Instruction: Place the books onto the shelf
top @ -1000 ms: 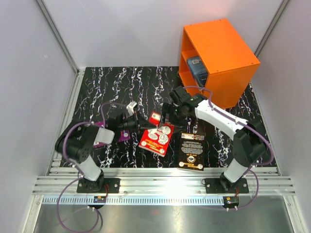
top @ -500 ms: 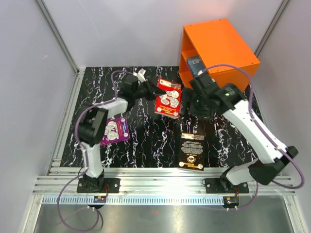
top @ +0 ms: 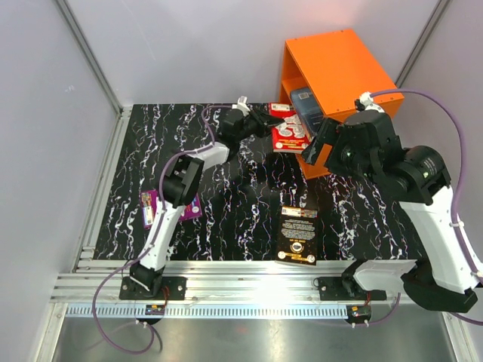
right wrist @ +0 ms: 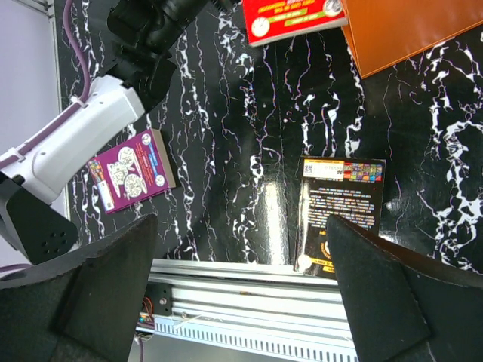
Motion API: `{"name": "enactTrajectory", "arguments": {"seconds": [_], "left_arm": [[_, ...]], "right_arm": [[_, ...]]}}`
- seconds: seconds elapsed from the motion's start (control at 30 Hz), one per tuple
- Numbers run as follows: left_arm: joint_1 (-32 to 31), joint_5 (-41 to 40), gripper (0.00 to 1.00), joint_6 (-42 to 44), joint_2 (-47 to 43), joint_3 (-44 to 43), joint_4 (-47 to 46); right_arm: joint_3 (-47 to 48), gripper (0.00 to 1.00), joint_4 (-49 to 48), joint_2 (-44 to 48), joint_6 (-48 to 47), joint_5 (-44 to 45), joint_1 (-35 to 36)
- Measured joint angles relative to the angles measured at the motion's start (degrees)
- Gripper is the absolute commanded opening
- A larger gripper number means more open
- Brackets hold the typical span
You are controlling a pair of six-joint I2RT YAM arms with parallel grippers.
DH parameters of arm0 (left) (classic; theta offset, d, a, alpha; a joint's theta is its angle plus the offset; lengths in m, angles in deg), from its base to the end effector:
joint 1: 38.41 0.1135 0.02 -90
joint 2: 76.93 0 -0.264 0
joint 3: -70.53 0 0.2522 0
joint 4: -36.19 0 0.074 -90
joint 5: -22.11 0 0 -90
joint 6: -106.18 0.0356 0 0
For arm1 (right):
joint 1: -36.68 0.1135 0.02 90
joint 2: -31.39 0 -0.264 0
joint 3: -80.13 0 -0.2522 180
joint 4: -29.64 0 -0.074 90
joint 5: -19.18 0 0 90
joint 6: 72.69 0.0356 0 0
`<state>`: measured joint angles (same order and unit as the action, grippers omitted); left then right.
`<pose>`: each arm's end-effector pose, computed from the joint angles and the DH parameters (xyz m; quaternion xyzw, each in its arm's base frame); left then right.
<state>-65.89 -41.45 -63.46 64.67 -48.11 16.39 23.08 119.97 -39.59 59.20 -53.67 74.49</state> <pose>0.4938 -0.2747 0.1733 -0.1697 0.7042 -0.6370 0.2638 0.1439 0.0984 0.4947 0.0966 0.8872 0.1729 0.4166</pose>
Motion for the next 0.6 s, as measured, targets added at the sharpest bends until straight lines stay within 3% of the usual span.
{"name": "enactTrajectory", "arguments": {"seconds": [0.23,0.47,0.6], "left_arm": [[-4.8,-8.1,0.00,-2.5,2.1,-3.5,-0.7],[-12.2,-20.7,0.00,-2.8,7.9,-10.8,10.1],[-13.1,-24.5,0.00,-3.1,9.8,-13.3,15.2]], "right_arm": [[-0.7,1.00,0.1,-1.6,-0.1,0.0,-0.1],[-1.9,1.00,0.1,-3.3,-0.2,-0.1,-0.1],[-2.6,1.00,0.1,-3.3,-0.3,-0.1,-0.1]]}}
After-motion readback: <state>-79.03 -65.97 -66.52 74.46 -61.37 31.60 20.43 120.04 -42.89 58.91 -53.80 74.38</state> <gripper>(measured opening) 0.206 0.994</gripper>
